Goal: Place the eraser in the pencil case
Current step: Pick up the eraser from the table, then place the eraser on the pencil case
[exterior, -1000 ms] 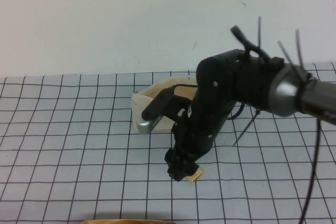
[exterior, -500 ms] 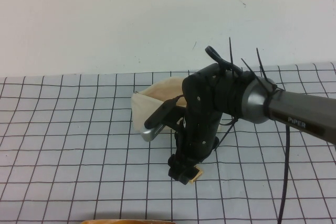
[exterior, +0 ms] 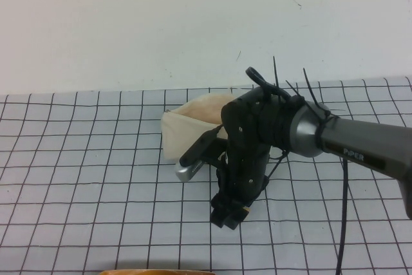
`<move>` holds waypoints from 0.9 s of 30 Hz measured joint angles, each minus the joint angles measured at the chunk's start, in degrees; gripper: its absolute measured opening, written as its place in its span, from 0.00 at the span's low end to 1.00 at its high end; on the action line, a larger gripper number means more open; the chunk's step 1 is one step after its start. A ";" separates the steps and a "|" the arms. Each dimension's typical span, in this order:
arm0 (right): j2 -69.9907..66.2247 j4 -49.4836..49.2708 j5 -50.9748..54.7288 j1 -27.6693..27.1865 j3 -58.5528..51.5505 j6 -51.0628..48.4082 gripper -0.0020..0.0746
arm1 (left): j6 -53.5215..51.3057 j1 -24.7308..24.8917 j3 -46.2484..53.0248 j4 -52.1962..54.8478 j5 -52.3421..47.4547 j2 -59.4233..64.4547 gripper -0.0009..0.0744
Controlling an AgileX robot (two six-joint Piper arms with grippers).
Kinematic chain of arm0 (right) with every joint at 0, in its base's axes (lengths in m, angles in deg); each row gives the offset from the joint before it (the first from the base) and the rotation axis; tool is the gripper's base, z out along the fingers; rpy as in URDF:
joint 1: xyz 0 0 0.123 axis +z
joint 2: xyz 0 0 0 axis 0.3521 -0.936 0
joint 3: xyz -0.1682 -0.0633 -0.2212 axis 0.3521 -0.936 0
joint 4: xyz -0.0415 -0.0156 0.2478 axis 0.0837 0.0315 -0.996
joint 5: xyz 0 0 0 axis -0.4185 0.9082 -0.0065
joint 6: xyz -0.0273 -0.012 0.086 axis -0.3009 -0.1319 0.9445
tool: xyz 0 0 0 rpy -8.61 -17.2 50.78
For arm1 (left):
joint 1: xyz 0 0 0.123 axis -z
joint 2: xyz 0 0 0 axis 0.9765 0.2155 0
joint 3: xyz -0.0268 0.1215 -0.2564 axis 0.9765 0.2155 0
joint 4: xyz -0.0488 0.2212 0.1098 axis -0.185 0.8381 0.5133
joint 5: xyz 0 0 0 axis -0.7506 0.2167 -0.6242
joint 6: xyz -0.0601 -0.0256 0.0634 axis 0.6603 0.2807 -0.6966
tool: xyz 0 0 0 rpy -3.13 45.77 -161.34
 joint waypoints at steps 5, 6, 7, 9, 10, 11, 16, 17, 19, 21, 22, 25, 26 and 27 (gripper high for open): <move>0.30 0.00 1.83 0.00 0.12 0.03 0.44 | 0.00 0.00 0.00 0.00 0.00 0.00 0.01; 0.64 0.00 2.88 0.00 0.39 0.03 0.44 | 0.00 0.00 0.00 0.00 0.00 0.00 0.01; 1.12 0.00 3.90 0.00 0.72 0.03 0.44 | 0.00 0.00 0.00 0.00 0.00 0.00 0.01; 2.70 0.00 5.15 0.00 2.21 0.03 0.44 | 0.00 0.00 0.00 0.00 0.00 0.00 0.01; 3.82 0.00 5.46 0.00 3.25 -0.10 0.44 | 0.00 0.00 0.00 0.00 0.00 0.00 0.01; 5.01 0.00 5.49 0.00 4.54 -0.25 0.44 | 0.00 0.00 0.00 0.00 0.00 0.00 0.01; 8.74 1.50 3.65 0.00 11.96 -1.73 0.44 | 0.00 0.00 0.00 0.00 0.00 0.00 0.01; 8.90 2.40 2.20 0.00 13.32 -1.87 0.44 | 0.00 0.00 0.00 0.00 0.00 0.00 0.01; 8.90 4.33 -1.76 0.00 15.01 -1.81 0.44 | 0.00 0.00 0.00 0.00 0.00 0.00 0.01; 8.58 5.55 -6.02 -0.48 15.46 -0.80 0.44 | 0.00 0.00 0.00 0.00 0.00 0.00 0.01; 8.04 5.82 -7.39 -0.78 15.61 -0.16 0.44 | 0.00 0.00 0.00 0.00 0.00 0.00 0.01; 6.41 6.05 -10.46 -2.67 15.65 2.04 0.44 | 0.00 0.00 0.00 0.00 0.00 0.00 0.01; 5.70 6.05 -11.24 -3.38 15.65 2.84 0.44 | 0.00 0.00 0.00 0.00 0.00 0.00 0.01; 4.98 5.91 -11.86 -3.95 15.65 3.69 0.44 | 0.00 0.00 0.00 0.00 0.00 0.00 0.01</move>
